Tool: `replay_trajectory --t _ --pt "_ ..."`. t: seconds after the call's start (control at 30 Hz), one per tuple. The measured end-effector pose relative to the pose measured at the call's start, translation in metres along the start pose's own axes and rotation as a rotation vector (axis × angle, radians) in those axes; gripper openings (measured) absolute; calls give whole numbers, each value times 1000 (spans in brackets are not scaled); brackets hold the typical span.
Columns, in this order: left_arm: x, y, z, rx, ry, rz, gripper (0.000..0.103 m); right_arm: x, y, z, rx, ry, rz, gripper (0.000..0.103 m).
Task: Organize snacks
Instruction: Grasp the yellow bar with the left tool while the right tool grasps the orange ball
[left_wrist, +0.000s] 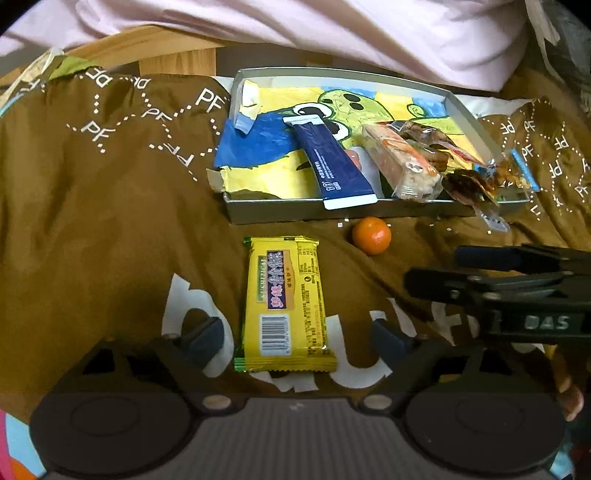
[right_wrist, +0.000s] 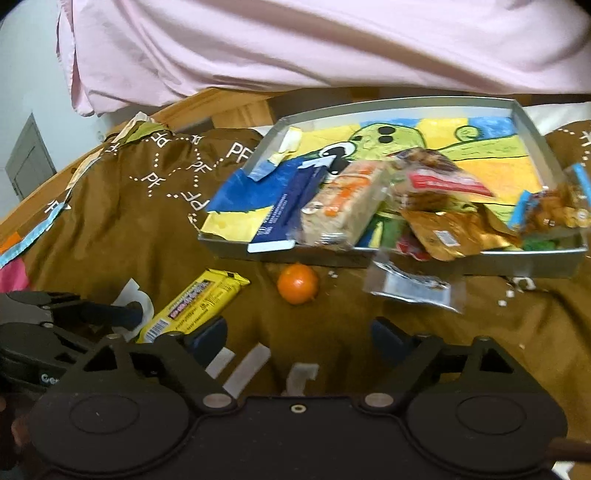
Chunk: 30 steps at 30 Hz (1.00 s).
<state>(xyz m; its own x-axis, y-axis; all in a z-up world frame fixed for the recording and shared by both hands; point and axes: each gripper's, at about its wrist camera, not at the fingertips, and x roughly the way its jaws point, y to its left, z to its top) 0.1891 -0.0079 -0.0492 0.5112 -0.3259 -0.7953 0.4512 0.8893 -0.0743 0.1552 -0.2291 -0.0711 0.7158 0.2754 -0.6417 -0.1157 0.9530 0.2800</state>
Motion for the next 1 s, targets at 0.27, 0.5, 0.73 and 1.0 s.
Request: replay_trajectory --t 0.27,0.5,0.73,1.0 --pt "6 4 4 7 37 43 60 21 8 11 -56 27 -19 59" --pt "8 5 6 1 44 51 58 46 10 18 -59 42 -60 56" --pt "12 11 12 -22 51 37 57 57 10 23 -28 32 -85 46" --pt "13 9 13 -31 71 37 52 55 15 21 -44 43 -86 34"
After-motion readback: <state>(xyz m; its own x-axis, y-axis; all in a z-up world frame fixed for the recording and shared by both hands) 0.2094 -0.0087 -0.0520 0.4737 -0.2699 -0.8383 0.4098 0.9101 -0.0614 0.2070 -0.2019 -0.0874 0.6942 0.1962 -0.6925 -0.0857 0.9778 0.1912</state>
